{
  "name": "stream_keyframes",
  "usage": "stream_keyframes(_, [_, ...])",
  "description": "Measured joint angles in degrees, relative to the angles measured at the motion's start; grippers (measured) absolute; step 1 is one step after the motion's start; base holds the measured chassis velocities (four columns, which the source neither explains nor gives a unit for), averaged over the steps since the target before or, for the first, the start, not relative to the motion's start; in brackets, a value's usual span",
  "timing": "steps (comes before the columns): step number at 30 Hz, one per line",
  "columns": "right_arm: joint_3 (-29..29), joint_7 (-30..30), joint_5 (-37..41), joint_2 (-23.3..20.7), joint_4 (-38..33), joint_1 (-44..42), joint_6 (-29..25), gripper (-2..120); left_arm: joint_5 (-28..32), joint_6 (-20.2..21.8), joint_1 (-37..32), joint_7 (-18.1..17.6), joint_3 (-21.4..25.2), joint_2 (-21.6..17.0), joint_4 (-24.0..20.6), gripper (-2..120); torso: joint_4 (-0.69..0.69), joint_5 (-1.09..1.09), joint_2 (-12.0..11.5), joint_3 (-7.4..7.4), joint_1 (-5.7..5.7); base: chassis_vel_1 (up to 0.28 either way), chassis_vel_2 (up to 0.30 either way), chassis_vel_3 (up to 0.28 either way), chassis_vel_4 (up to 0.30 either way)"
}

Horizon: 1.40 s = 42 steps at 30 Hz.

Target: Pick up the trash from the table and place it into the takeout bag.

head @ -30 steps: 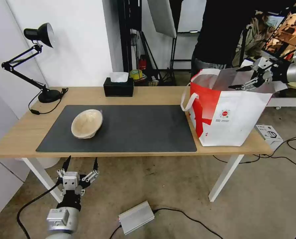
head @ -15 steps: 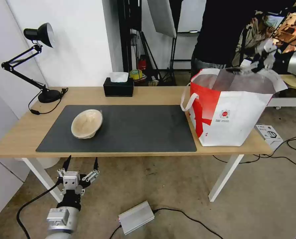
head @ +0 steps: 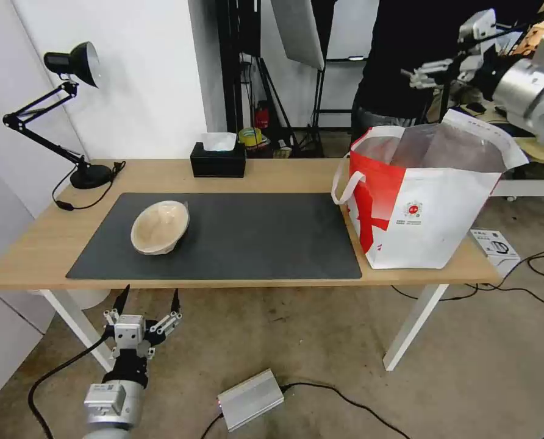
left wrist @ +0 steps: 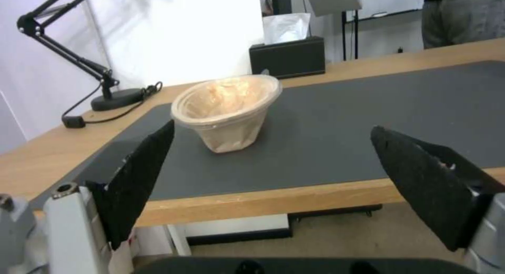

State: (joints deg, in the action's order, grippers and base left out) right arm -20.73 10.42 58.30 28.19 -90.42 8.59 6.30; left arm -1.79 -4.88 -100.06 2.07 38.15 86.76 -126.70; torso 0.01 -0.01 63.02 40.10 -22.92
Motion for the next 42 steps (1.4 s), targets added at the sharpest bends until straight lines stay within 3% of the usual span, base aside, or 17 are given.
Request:
stream_keyframes(7, [10.4, -12.32, 1.13, -5.23, -11.79, -13.51, 1.21, 100, 0.0, -0.1, -0.3, -0.01, 0.1, 0.11, 0.16, 100, -0.03, 0.03, 0.0, 0.0, 0.0, 0.0, 0.0, 0.0, 0.0])
stream_keyframes(14, [14.66, -18.53, -0.49, -9.6, -15.19, -18.57, 1.21, 100, -0.01, -0.17, -0.19, -0.01, 0.18, 0.38, 0.38, 100, -0.02, 0.01, 0.01, 0.0, 0.0, 0.0, 0.0, 0.0, 0.0])
stream_keyframes(19, [24.13, -21.73, -4.96, -11.39, -16.98, -28.87, 0.18, 100, -0.05, -0.55, -0.5, 0.0, 0.54, 0.66, 0.52, 100, -0.04, 0.01, 0.0, -0.01, 0.01, 0.0, 0.0, 0.0, 0.0])
stream_keyframes(24, [32.27, -24.61, -6.48, -9.96, -19.71, -39.79, -0.35, 99, -0.11, -1.09, -1.26, -0.06, 1.25, 1.09, 0.39, 100, 0.0, 0.01, 0.0, 0.0, 0.0, 0.0, 0.0, 0.0, 0.0])
stream_keyframes(32, [36.07, -29.58, -8.72, -7.16, -23.65, -49.07, -0.53, 99, -0.27, -1.28, -1.92, -0.15, 1.93, 1.79, -0.15, 100, -0.01, 0.01, 0.0, 0.0, 0.0, 0.0, 0.0, 0.0, 0.0])
stream_keyframes(34, [37.31, -33.46, -10.6, -5.09, -27.61, -54.9, -0.72, 99, -0.33, -1.39, -2.09, -0.18, 2.1, 2.09, -0.3, 100, -0.01, 0.01, 0.0, 0.0, 0.0, 0.0, 0.0, 0.0, 0.0])
stream_keyframes(42, [42.18, -37.54, -14.6, 0.51, -34.28, -65.95, -0.79, 100, -0.54, -1.4, -1.99, -0.22, 1.95, 2.31, -0.32, 100, -0.01, 0.01, 0.0, 0.0, 0.0, 0.0, 0.0, 0.0, 0.0])
